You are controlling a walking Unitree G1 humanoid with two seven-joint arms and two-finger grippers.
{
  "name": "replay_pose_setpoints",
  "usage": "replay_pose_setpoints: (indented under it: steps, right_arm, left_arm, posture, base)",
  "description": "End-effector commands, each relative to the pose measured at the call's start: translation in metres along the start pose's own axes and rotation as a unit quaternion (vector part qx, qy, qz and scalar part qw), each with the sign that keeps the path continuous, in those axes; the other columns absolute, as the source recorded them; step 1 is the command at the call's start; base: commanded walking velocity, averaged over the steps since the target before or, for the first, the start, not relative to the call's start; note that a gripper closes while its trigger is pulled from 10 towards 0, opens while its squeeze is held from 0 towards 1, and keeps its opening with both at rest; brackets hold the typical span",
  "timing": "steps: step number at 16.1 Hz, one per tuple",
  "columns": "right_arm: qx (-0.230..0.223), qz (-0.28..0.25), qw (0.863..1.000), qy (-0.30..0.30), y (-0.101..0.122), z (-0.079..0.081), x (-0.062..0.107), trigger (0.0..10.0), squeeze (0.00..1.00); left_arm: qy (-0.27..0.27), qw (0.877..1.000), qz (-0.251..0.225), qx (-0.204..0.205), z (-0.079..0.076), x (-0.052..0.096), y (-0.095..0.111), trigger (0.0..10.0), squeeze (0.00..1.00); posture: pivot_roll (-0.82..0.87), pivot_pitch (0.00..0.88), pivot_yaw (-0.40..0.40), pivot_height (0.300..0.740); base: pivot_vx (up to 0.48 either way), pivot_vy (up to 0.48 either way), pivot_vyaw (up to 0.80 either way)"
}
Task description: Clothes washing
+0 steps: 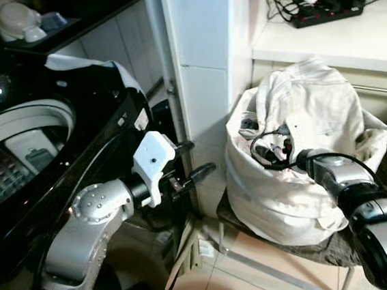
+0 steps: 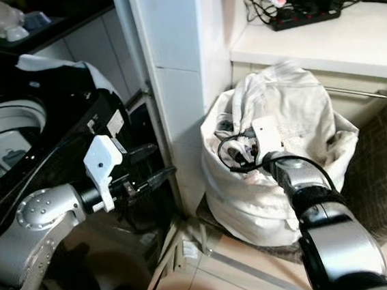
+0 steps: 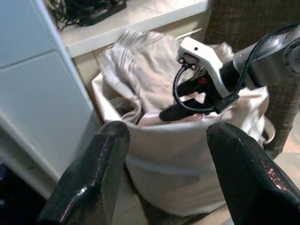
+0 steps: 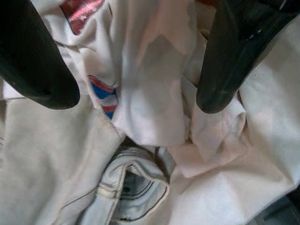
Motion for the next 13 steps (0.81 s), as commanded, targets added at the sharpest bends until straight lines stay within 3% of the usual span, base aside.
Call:
replay_pose_setpoints:
  steps: [1, 2, 3, 7, 8, 9, 10, 13]
  right_arm:
    - [0.027, 0.012, 1.000, -0.005, -0.001, 0.004, -0.003, 10.0, 1.00]
    - [0.034, 0.019, 0.999, -0.008, -0.003, 0.005, -0.004, 10.0, 1.00]
    - [0.042, 0.031, 0.999, -0.015, -0.006, 0.005, -0.004, 10.0, 0.00]
    - [0.024, 0.068, 0.997, -0.022, -0.023, 0.007, -0.003, 10.0, 0.00]
    - [0.020, 0.068, 0.997, -0.023, -0.023, 0.007, -0.003, 7.3, 0.00]
    - [0.018, 0.067, 0.997, -0.023, -0.023, 0.008, -0.003, 7.3, 0.00]
    - [0.019, 0.060, 0.998, -0.024, -0.022, 0.009, -0.004, 0.0, 0.00]
    - [0.017, 0.053, 0.998, -0.023, -0.019, 0.011, -0.005, 0.0, 0.00]
  left_arm:
    - [0.009, 1.000, 0.002, -0.010, 0.001, 0.004, 0.005, 10.0, 0.00]
    - [0.010, 1.000, 0.002, -0.009, 0.001, 0.004, 0.006, 10.0, 0.00]
    - [0.008, 1.000, 0.006, -0.009, 0.000, 0.005, 0.005, 10.0, 0.00]
    - [0.006, 1.000, 0.020, -0.010, -0.005, 0.013, 0.005, 10.0, 0.00]
    - [0.009, 1.000, 0.021, -0.011, -0.005, 0.014, 0.006, 10.0, 0.00]
    - [0.010, 1.000, 0.022, -0.011, -0.004, 0.015, 0.006, 10.0, 0.00]
    - [0.016, 0.999, 0.026, -0.014, -0.003, 0.017, 0.006, 10.0, 0.00]
    - [-0.004, 1.000, 0.024, -0.009, -0.008, 0.016, 0.009, 10.0, 0.00]
  posture:
    - [0.18, 0.000, 0.100, 0.740]
    - [0.19, 0.000, 0.100, 0.740]
    - [0.20, 0.000, 0.099, 0.740]
    - [0.24, 0.000, 0.094, 0.740]
    - [0.25, 0.000, 0.092, 0.740]
    - [0.25, 0.000, 0.093, 0.740]
    - [0.26, 0.000, 0.091, 0.740]
    - [0.25, 0.000, 0.097, 0.740]
  base:
    - [0.000, 0.000, 0.00]
    - [0.000, 0.000, 0.00]
    - [0.000, 0.000, 0.00]
    - [0.000, 0.000, 0.00]
    - [0.000, 0.000, 0.00]
    - [0.000, 0.000, 0.00]
    - [0.000, 0.000, 0.00]
    - [0.000, 0.000, 0.00]
Point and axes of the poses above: a point about 5 cm out from each wrist's last joint towards the gripper, its own x axis pointing back from the gripper into the wrist, its own y axis along the axis of the wrist's last joint, z = x × y, the point moved 4 cm from there along -x, pointing out of the wrist towards the gripper, and after that the axes turned 15 degrees about x, right-handed, at the moved point
